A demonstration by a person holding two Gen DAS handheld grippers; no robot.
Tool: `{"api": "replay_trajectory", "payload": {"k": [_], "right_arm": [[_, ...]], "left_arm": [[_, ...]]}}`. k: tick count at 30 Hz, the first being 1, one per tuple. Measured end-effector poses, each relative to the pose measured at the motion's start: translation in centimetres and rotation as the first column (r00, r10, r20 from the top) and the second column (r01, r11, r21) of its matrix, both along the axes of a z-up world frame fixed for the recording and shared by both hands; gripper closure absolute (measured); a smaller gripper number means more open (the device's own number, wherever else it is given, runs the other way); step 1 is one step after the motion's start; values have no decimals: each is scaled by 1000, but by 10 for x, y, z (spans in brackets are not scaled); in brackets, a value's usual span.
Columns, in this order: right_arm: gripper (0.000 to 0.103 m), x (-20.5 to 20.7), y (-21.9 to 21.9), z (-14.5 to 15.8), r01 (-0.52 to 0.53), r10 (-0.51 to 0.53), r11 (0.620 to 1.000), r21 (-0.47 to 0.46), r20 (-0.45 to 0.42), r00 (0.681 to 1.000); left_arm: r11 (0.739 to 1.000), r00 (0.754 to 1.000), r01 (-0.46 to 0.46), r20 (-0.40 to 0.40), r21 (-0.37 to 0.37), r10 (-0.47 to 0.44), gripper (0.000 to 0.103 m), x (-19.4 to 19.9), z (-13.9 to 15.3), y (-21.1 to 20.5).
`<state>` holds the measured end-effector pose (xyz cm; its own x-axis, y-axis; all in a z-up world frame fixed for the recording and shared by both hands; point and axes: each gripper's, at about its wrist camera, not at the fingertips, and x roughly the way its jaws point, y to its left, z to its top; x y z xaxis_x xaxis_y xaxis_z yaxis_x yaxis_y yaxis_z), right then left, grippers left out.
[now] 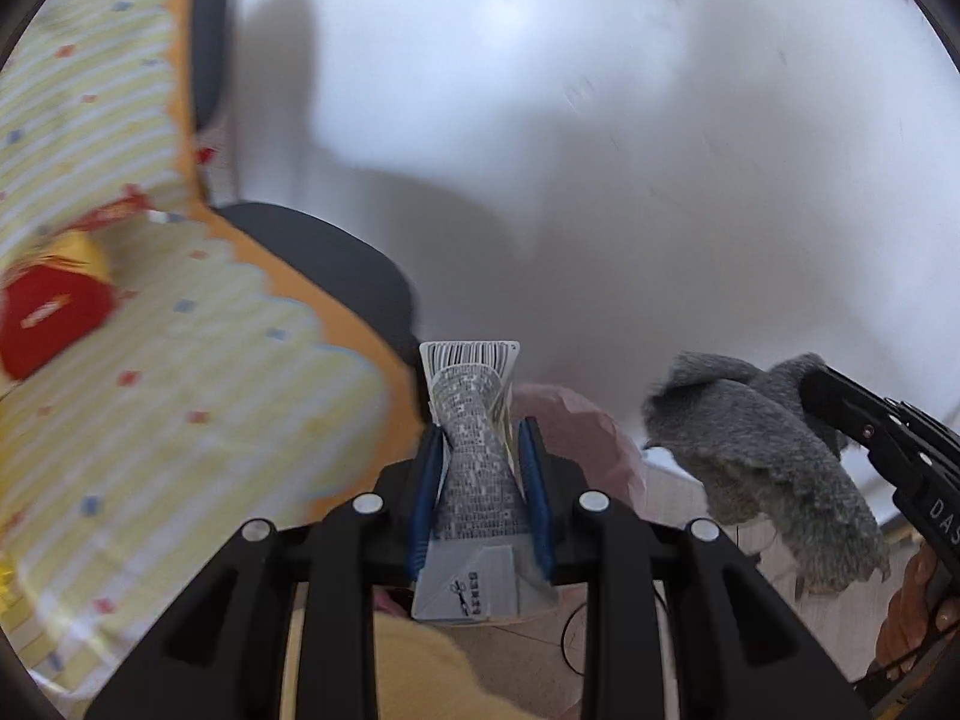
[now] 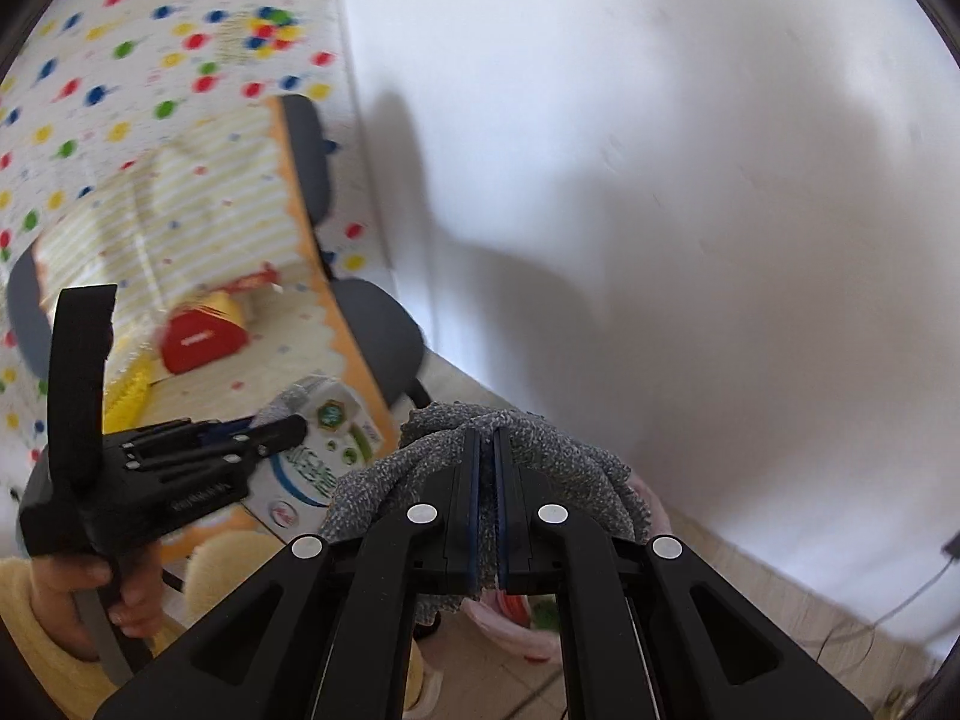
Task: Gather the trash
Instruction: 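Carry cloth and wrapper to the pink bin and open both grippers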
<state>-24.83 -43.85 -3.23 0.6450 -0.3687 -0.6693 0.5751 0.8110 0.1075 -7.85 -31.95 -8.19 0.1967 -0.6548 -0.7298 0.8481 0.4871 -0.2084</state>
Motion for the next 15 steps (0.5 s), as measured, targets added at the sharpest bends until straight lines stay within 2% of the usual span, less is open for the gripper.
{"api": "replay_trajectory", "payload": {"k": [7,15], "right_arm": [[98,7,-46,-49,56,-53,994,98,-37,998],[93,20,-80,-88,88,-75,980,177,-78,994]], "left_arm": [[994,998,59,-5,88,-59,78,-10,-45,-60],[981,995,96,-27,169,-93,78,4,-80,-99]]}}
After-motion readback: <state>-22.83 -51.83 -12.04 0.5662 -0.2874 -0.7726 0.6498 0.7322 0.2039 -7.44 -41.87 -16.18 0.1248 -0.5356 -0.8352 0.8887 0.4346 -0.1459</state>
